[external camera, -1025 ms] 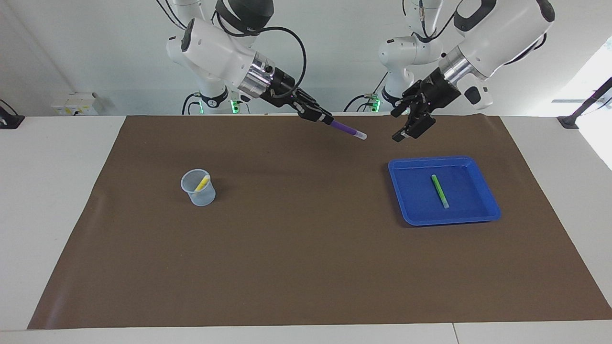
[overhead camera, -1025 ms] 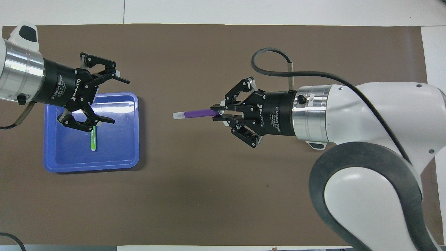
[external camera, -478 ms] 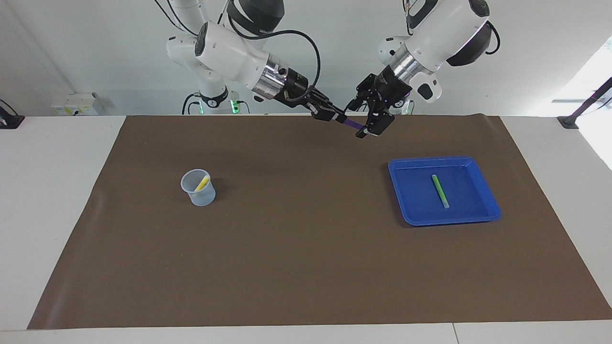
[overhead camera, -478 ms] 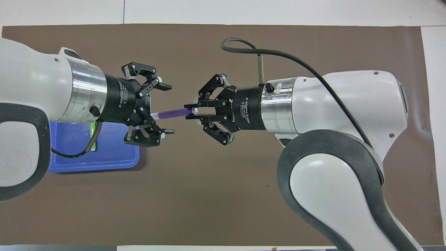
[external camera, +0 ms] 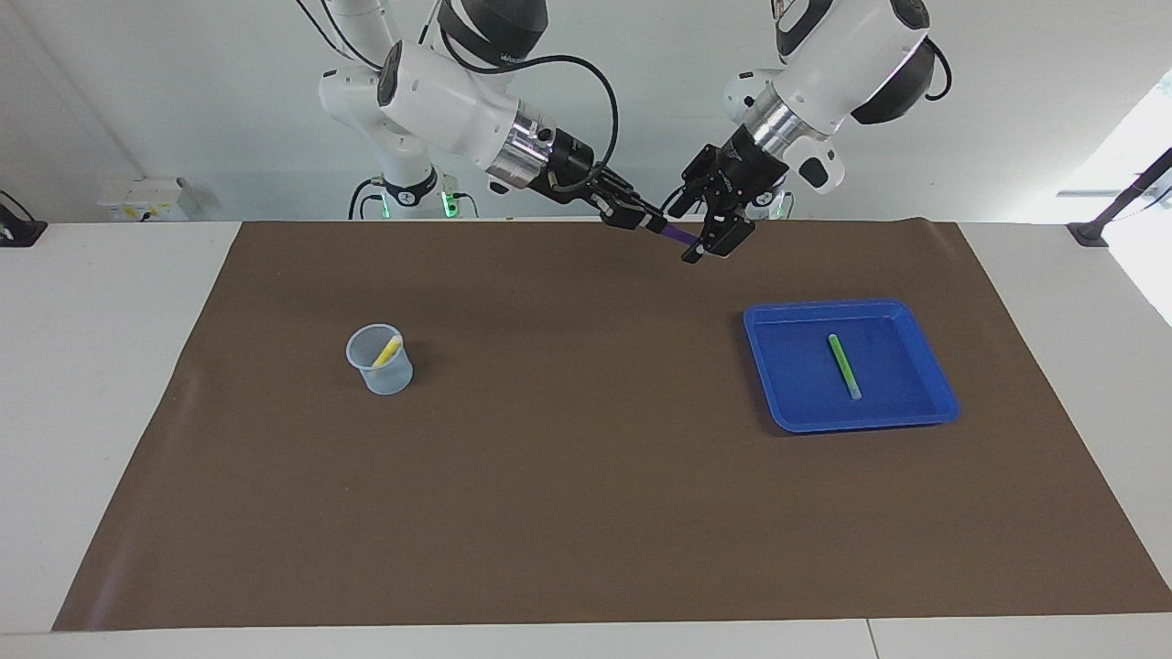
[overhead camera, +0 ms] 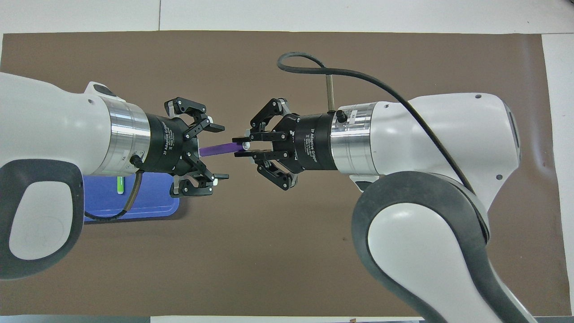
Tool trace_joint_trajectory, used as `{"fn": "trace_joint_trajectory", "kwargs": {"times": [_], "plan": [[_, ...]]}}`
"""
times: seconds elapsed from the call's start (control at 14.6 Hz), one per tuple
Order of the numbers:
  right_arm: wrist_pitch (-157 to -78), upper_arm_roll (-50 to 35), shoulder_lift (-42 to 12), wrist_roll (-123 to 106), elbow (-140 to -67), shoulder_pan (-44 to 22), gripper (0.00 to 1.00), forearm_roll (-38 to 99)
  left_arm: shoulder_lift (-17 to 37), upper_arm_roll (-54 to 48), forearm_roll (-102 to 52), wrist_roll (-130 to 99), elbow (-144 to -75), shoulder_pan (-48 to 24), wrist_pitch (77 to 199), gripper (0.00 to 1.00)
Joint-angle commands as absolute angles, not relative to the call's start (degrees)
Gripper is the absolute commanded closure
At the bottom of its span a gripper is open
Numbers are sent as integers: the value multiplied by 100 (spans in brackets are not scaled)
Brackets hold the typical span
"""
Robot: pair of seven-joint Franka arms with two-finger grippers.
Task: Right arm passes pens to left for tray arrangement
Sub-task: 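Close the left gripper on the purple pen and open the right gripper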
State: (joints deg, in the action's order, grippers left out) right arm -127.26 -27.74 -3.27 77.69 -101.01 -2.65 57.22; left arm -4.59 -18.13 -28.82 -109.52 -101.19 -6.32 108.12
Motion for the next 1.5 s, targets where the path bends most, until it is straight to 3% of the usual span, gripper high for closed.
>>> {"fn": "trace_joint_trajectory", "kwargs": {"times": [0.0, 0.27, 0.82, 0.96, 1.09, 1.44], "plan": [[-12841, -2856, -387, 7831, -10028, -237, 100, 5634, -624, -1784, -2760, -11048, -10283, -659, 10907, 36], [-12841, -2856, -378, 7813, -10037, -237, 100, 5625, -624, -1784, -2628, -11039, -10248, -633, 10890, 56], [-12841, -2883, -378, 7805, -10055, -246, 100, 5546, -642, -1775, -2567, -11030, -10248, -624, 10881, 60], [-12832, -2883, -378, 7805, -10055, -246, 100, 5546, -642, -1767, -2558, -11030, -10248, -624, 10890, 75], [-12841, -2883, -378, 7805, -10055, -246, 100, 5546, -642, -1775, -2462, -11048, -10239, -624, 10898, 100], [-12832, -2883, -378, 7796, -10055, -246, 100, 5537, -642, -1775, -2268, -11057, -10239, -633, 11030, 100]]}}
